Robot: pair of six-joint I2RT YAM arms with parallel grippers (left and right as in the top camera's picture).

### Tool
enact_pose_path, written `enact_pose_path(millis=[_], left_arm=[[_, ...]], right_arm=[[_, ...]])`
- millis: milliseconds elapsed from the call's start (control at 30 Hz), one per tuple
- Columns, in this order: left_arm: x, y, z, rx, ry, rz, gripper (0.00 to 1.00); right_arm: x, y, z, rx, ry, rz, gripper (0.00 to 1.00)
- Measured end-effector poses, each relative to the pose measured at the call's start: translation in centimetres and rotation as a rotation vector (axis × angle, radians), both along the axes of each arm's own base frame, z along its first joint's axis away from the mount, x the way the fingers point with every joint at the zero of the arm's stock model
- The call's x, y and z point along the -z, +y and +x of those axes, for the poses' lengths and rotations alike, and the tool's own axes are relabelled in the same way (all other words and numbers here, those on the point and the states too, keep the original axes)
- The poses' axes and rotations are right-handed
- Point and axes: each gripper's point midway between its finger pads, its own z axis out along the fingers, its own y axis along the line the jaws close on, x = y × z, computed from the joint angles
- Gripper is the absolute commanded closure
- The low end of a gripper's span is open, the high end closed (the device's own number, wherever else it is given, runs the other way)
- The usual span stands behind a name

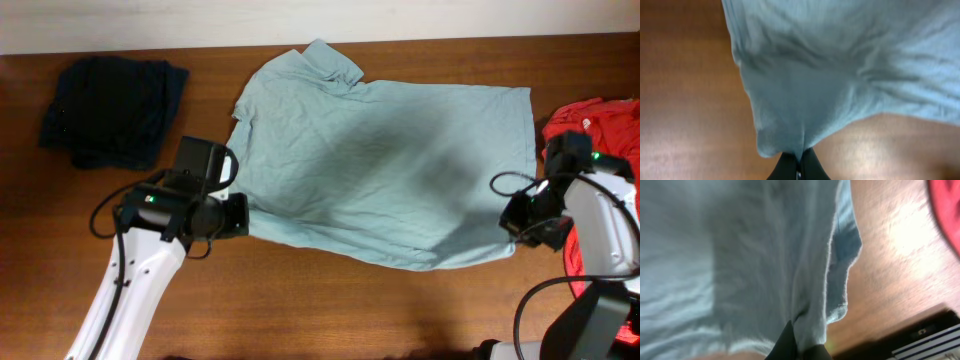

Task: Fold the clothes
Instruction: 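Lift both hem corners and fold them upward toward the collar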

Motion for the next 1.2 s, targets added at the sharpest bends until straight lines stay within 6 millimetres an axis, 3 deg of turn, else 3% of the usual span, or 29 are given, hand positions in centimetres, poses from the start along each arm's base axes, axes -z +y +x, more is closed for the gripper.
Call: enact_pose_path(millis=[100,300,633,933,1200], left_arm=[[0.7,-0.3,1.8,-0.002,-0.025,-0.001,1.0],[1.8,-0.2,5.3,-0.032,-0.067,-0.01,1.0],[0.1,2.3,12.9,-0.137,-0.22,-0.033,1.0],[0.8,1.7,16.6,-0.131,-0.311,-0.055,1.0],[-0.7,-0.3,19.0,-0.055,-0.433,-0.085,1.0]], right_arm=[[-1.1,-0.4,1.1,-0.004,-0.043,-0.016,0.96],[-1.2,-0.8,2.1,-0.005,-0.084,-0.033,0.96],[-1.5,-1.9,5.4,-0.009,-0.216,-0.08,0.96],[-0.9,-2.9,8.2,-0.033,-0.293,-0.111,0.96],[0.2,-3.8,9.9,-0.049,-0.321,-0.135,0.96]])
